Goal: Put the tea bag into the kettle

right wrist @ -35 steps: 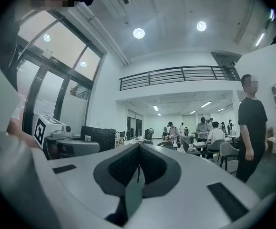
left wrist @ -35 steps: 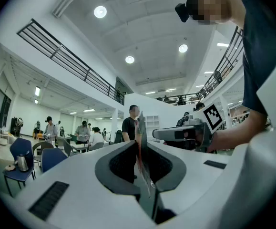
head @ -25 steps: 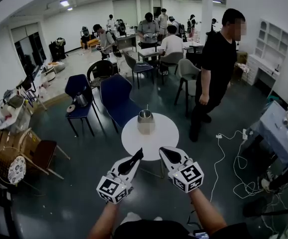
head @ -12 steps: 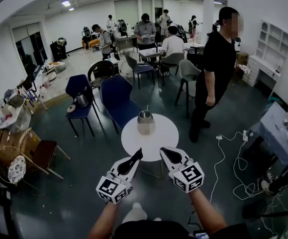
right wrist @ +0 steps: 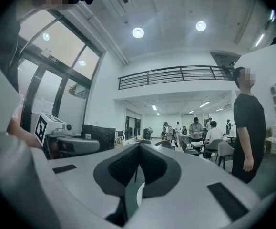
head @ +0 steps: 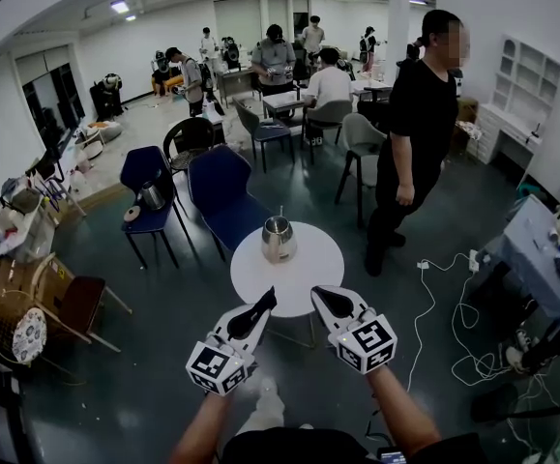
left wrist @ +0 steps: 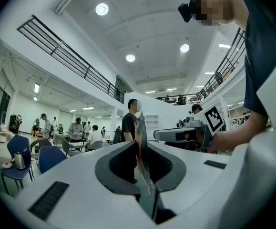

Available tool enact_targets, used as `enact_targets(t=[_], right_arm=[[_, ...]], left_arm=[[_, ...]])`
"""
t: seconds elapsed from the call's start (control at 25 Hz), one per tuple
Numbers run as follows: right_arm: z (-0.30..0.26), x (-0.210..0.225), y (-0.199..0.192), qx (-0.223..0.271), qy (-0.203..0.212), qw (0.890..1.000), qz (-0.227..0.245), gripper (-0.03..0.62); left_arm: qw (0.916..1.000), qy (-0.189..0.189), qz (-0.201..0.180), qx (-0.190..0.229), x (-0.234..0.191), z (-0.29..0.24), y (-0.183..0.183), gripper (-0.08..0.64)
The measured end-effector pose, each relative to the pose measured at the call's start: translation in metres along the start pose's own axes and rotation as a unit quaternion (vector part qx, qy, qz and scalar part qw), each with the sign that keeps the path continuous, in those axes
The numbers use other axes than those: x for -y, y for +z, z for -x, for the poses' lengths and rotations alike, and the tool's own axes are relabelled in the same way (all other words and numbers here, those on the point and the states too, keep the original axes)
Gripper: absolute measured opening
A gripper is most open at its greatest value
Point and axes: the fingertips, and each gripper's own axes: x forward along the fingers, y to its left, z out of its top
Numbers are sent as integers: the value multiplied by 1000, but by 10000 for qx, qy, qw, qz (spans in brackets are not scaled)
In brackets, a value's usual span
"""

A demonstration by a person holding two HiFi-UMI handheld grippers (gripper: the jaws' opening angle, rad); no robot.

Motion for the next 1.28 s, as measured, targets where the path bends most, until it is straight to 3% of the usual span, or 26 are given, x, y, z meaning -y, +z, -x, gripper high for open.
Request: enact_targets(t=[0.48,1.28], right_arm=[[-60,27,-8,-71,-31,10000,-43,15],[-214,105,-4,-154,-373,9990,-210,15]], left_arm=[[10000,74,14,-14,-63,-26,-5,37],[9997,-39,221,-86,-225,-105,-11,37]])
